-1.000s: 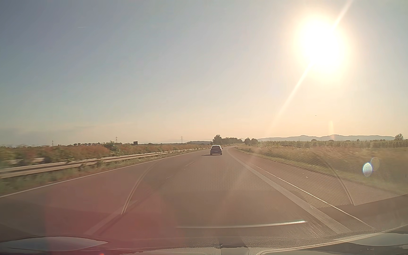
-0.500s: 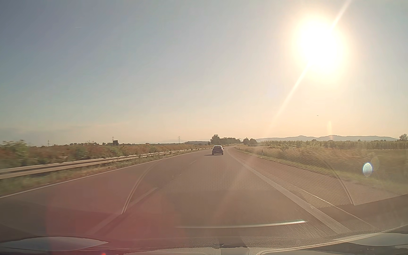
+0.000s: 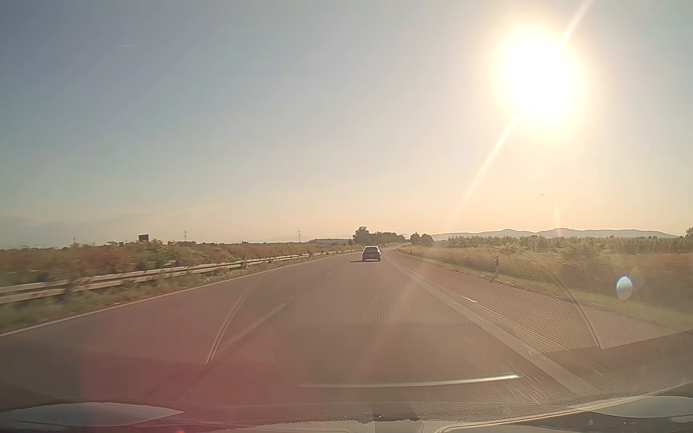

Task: Follow the waypoints while adhering to traffic rules and regulations

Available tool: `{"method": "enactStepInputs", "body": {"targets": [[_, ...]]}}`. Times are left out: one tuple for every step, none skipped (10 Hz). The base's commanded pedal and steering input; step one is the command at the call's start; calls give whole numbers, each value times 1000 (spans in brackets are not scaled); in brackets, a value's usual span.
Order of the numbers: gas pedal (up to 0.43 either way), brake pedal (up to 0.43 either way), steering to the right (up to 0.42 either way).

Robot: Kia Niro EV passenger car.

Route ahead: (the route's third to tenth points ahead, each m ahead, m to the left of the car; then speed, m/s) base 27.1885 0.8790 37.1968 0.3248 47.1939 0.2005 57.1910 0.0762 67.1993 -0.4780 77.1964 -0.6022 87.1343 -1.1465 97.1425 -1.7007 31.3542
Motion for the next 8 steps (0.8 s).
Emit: {"method": "enactStepInputs", "body": {"targets": [[248,0,5],[248,0,5],[248,0,5],[248,0,5],[248,0,5],[248,0,5],[260,0,5],[260,0,5]]}}
